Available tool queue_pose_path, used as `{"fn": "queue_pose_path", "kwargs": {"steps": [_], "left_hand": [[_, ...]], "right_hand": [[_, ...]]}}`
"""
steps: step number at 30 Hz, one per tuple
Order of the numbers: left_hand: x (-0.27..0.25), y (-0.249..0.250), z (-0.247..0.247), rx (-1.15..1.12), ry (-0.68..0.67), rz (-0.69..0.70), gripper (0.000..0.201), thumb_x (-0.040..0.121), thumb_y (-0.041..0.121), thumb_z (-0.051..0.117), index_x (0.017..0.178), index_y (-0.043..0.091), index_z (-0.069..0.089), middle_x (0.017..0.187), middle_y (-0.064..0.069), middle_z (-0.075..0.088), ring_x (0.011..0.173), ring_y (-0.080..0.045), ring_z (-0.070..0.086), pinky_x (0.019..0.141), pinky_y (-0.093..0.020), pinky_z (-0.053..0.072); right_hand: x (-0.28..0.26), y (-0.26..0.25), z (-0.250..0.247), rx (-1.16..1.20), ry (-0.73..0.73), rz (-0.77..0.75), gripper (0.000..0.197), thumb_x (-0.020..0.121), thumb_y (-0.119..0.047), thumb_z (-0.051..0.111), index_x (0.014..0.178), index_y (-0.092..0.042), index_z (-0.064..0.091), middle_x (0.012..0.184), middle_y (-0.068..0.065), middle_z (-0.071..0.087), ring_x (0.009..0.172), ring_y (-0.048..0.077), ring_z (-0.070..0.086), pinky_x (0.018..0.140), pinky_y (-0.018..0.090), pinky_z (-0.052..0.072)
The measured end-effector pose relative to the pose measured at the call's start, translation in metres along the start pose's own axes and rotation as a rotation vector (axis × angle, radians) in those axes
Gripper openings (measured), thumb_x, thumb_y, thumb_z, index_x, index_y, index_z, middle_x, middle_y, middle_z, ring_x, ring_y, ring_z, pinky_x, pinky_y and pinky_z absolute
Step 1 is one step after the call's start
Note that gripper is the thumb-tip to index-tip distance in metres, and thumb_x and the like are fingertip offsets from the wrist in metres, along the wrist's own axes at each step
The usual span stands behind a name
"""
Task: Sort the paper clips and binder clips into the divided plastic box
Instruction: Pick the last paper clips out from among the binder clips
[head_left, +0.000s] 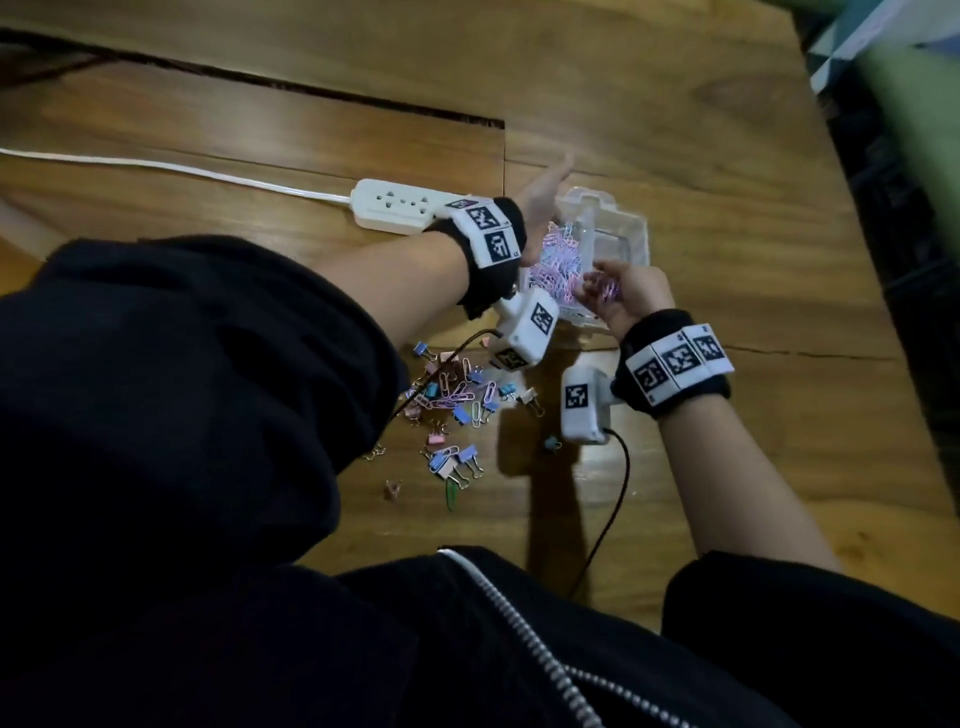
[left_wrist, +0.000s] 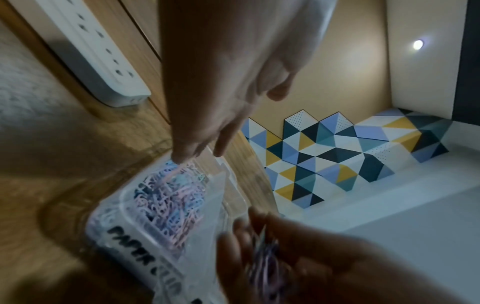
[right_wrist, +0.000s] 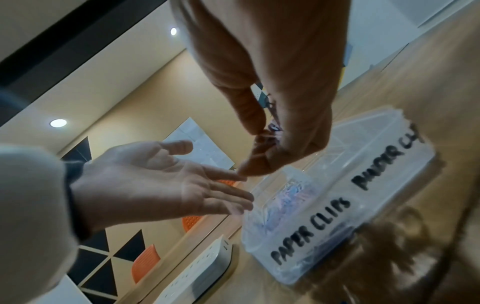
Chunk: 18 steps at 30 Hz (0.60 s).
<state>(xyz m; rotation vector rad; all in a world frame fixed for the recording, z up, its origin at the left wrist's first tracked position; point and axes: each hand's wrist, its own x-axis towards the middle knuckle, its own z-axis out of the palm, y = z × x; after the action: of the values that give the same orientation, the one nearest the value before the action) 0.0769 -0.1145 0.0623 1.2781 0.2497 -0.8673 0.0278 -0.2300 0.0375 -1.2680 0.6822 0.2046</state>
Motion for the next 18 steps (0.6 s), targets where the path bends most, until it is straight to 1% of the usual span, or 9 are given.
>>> {"fn": "queue_pose_path", "kwargs": {"steps": [2, 4, 6, 8, 10, 12, 13, 16, 18], "left_hand": [[-0.002, -0.004, -0.006, -0.066, -0.020, 0.028, 0.086, 0.088, 0.067, 0.015, 0.147, 0.005, 0.012, 0.156, -0.016, -0.003, 0.144, -0.029, 0.011, 0.118, -0.044, 0.011], [-0.008, -0.007, -0.014, -0.142, 0.012, 0.113, 0.079, 0.090, 0.062, 0.021, 0.146, 0.005, 0.020, 0.154, -0.018, 0.013, 0.131, -0.027, 0.036, 0.108, -0.037, 0.030], [-0.019, -0.012, -0.022, -0.099, 0.093, 0.198, 0.065, 0.094, 0.051, 0.031, 0.140, 0.006, 0.029, 0.143, -0.013, 0.033, 0.118, -0.024, 0.047, 0.100, -0.034, 0.039], [-0.030, -0.022, -0.033, -0.011, 0.164, 0.231, 0.049, 0.095, 0.038, 0.040, 0.134, 0.008, 0.038, 0.118, -0.006, 0.045, 0.095, -0.016, 0.051, 0.088, -0.027, 0.044], [-0.042, -0.037, -0.047, 0.105, 0.193, 0.206, 0.032, 0.093, 0.027, 0.045, 0.122, 0.012, 0.047, 0.103, -0.001, 0.048, 0.084, -0.013, 0.050, 0.076, -0.023, 0.046], [-0.050, -0.052, -0.060, 0.307, 0.201, 0.153, 0.011, 0.093, 0.017, 0.044, 0.102, 0.016, 0.052, 0.098, -0.002, 0.051, 0.077, -0.013, 0.050, 0.065, -0.022, 0.044], [-0.055, -0.060, -0.065, 0.474, 0.207, 0.147, 0.010, 0.093, 0.013, 0.045, 0.099, 0.015, 0.053, 0.102, -0.004, 0.053, 0.079, -0.015, 0.051, 0.065, -0.022, 0.044], [-0.062, -0.091, -0.081, 1.060, 0.169, 0.154, 0.029, 0.090, 0.003, 0.048, 0.117, 0.010, 0.054, 0.122, -0.006, 0.053, 0.107, -0.021, 0.052, 0.086, -0.026, 0.044], [-0.066, -0.108, -0.091, 1.347, 0.109, 0.134, 0.036, 0.089, 0.004, 0.049, 0.124, 0.010, 0.052, 0.131, -0.008, 0.049, 0.121, -0.023, 0.045, 0.102, -0.033, 0.039]], "right_hand": [[0.006, -0.004, 0.010, -0.009, 0.004, -0.061, 0.017, 0.092, -0.005, 0.040, 0.077, -0.008, 0.046, 0.066, 0.004, 0.045, 0.060, 0.016, 0.048, 0.062, 0.029, 0.047], [0.007, -0.005, 0.020, -0.124, -0.021, -0.086, 0.021, 0.092, -0.023, 0.041, 0.076, -0.012, 0.048, 0.073, 0.002, 0.047, 0.070, 0.017, 0.051, 0.070, 0.030, 0.048], [0.007, 0.000, 0.025, -0.230, -0.061, -0.090, 0.036, 0.095, -0.042, 0.034, 0.076, -0.016, 0.049, 0.082, 0.000, 0.049, 0.075, 0.013, 0.048, 0.077, 0.029, 0.046], [0.002, 0.009, 0.022, -0.297, -0.076, -0.125, 0.042, 0.099, -0.042, 0.021, 0.080, -0.018, 0.050, 0.107, 0.008, 0.055, 0.101, 0.019, 0.051, 0.100, 0.037, 0.038], [-0.007, 0.016, 0.017, -0.315, -0.036, -0.217, 0.036, 0.100, -0.037, 0.024, 0.088, -0.019, 0.052, 0.132, 0.015, 0.049, 0.123, 0.025, 0.044, 0.110, 0.043, 0.031], [-0.017, 0.024, 0.010, -0.316, 0.027, -0.323, 0.029, 0.099, -0.030, 0.031, 0.094, -0.017, 0.056, 0.131, 0.012, 0.051, 0.124, 0.024, 0.045, 0.109, 0.042, 0.034], [-0.024, 0.030, 0.006, -0.330, 0.064, -0.367, 0.027, 0.098, -0.025, 0.034, 0.100, -0.012, 0.058, 0.123, 0.007, 0.056, 0.119, 0.021, 0.049, 0.106, 0.039, 0.038], [-0.050, 0.063, -0.004, -0.459, 0.043, -0.423, 0.014, 0.092, -0.008, 0.045, 0.096, -0.013, 0.058, 0.092, -0.007, 0.057, 0.092, 0.013, 0.054, 0.087, 0.029, 0.048], [-0.070, 0.087, -0.004, -0.642, -0.066, -0.398, 0.015, 0.088, -0.002, 0.050, 0.090, -0.015, 0.057, 0.087, -0.009, 0.054, 0.081, 0.007, 0.051, 0.077, 0.017, 0.047]]}}
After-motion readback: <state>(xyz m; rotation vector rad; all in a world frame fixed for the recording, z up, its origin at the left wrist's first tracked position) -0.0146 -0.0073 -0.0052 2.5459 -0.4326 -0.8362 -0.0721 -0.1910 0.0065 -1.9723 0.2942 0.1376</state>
